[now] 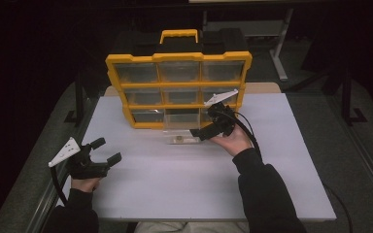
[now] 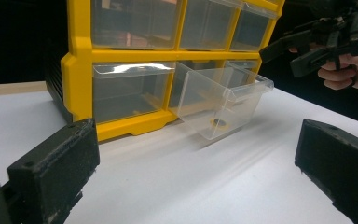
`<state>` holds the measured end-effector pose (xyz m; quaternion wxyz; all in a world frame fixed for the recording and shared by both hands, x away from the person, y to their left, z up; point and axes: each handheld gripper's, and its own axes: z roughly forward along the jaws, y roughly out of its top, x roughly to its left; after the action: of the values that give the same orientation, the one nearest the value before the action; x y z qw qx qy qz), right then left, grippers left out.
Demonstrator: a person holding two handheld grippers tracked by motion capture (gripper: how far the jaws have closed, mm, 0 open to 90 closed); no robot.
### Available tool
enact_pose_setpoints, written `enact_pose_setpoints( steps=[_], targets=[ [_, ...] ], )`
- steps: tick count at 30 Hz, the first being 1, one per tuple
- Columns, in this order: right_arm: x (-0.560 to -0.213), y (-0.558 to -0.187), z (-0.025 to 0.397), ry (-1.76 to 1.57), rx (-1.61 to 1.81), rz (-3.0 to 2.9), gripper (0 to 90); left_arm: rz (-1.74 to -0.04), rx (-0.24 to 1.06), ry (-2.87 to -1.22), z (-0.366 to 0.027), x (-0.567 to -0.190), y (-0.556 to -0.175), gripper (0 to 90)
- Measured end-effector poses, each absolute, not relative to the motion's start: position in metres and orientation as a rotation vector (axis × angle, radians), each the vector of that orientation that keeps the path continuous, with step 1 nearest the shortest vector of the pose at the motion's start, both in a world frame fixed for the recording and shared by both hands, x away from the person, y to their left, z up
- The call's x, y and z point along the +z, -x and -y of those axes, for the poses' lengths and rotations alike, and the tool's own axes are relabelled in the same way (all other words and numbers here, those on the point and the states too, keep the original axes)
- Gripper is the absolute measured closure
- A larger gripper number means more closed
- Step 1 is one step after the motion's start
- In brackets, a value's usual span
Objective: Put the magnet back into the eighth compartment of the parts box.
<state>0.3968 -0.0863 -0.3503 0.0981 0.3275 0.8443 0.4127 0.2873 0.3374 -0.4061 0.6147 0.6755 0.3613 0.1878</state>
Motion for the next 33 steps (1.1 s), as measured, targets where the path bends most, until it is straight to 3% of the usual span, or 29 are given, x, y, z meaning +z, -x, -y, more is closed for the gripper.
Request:
enact_pose_setpoints(
  steps=[33],
  targets=[
    [-0.357, -0.36, 0.15, -1.065, 1.345, -2.343, 0.0, -0.836, 0.435, -1.554, -0.336, -0.406, -0.288, 0.0]
  ],
)
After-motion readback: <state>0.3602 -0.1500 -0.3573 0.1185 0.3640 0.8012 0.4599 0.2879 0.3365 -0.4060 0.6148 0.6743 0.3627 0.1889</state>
